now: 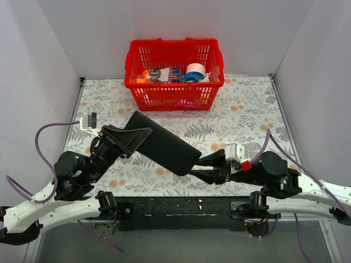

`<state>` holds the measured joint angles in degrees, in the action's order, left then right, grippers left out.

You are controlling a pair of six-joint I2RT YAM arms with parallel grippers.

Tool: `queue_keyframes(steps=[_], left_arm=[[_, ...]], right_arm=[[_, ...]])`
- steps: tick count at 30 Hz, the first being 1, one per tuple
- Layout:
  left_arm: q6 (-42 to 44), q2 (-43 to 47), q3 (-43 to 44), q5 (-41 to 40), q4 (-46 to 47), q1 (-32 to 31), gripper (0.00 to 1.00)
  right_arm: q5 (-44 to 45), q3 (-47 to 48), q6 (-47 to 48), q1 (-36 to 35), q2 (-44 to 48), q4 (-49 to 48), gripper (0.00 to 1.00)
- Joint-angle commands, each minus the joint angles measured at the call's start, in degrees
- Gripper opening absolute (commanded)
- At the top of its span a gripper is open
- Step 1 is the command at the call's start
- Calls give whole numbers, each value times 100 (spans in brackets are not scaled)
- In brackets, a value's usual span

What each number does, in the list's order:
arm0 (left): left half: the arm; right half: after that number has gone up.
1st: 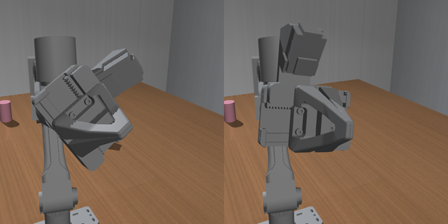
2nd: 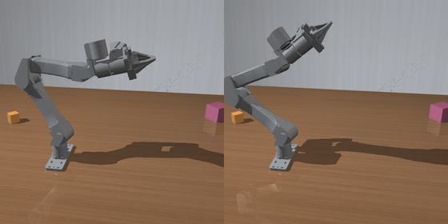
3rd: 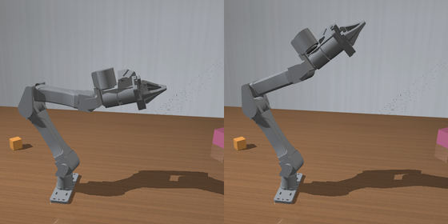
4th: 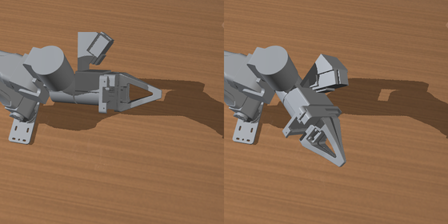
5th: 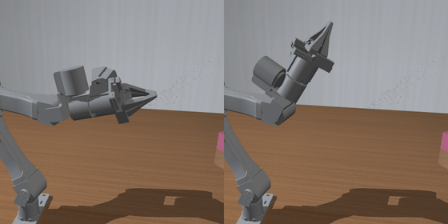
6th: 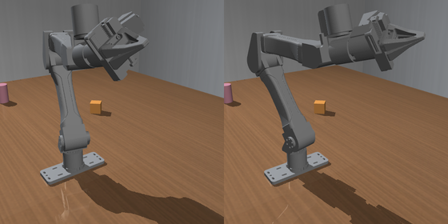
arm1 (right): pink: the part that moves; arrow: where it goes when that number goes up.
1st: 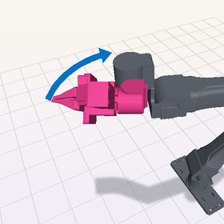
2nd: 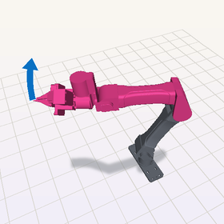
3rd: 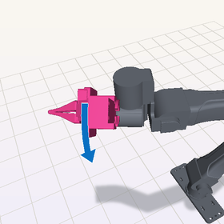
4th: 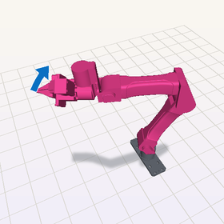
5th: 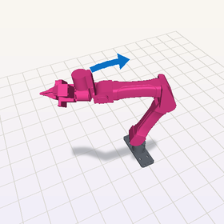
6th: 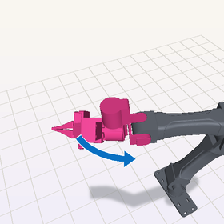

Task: Sort the hair-cutting tools
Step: Zip the hairdressing tool bag.

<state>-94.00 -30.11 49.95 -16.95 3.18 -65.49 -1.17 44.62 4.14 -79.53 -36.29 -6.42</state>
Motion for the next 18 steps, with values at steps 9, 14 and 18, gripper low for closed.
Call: queue_keyframes(steps=[9,14,18], left_arm=[[-102,-337,348,825,710,-157,0],[92,-461,445,781,719,-157,0],[267,-592,541,755,763,-157,0]], right_arm=[[811,-533,-317,86,570,931,40],[1109,-630,-379,86,1220,1598,40],[1189,-779,-625,95,1476,1898,41]])
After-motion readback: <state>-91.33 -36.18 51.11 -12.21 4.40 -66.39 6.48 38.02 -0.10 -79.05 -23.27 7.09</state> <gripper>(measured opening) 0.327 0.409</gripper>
